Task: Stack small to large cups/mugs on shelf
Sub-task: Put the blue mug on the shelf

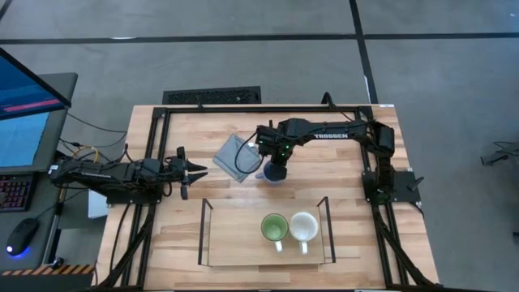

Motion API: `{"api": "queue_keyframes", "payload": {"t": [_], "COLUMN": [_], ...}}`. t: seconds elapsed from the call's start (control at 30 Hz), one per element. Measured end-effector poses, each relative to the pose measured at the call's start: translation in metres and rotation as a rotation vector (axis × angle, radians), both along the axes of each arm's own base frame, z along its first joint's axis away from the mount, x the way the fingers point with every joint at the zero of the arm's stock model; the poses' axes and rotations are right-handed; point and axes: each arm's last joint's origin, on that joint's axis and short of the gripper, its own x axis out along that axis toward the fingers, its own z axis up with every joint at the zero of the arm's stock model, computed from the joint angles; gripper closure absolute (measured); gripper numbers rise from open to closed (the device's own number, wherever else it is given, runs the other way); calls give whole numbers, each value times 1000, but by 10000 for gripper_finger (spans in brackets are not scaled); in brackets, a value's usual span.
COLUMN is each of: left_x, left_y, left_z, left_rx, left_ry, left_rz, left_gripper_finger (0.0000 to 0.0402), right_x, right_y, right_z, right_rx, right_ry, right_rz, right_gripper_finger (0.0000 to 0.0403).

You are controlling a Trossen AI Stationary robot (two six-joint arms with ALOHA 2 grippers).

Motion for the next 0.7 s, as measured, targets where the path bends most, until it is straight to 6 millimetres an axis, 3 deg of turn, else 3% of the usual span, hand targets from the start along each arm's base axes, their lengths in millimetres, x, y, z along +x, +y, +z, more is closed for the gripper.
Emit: {"api": "queue_keyframes", "payload": {"t": [0.7], "left_x": [0], "left_y": [0], "left_z": [0], "left_rx": [-1], "left_ry": [0], "left_rz": [-1], "left_gripper_finger": [326], "right_x": [0], "right_y": [0], "right_z": [0], "right_rx": [-6], "right_ry": [-3], "right_rz": [-1], "right_gripper_finger": [305]}}
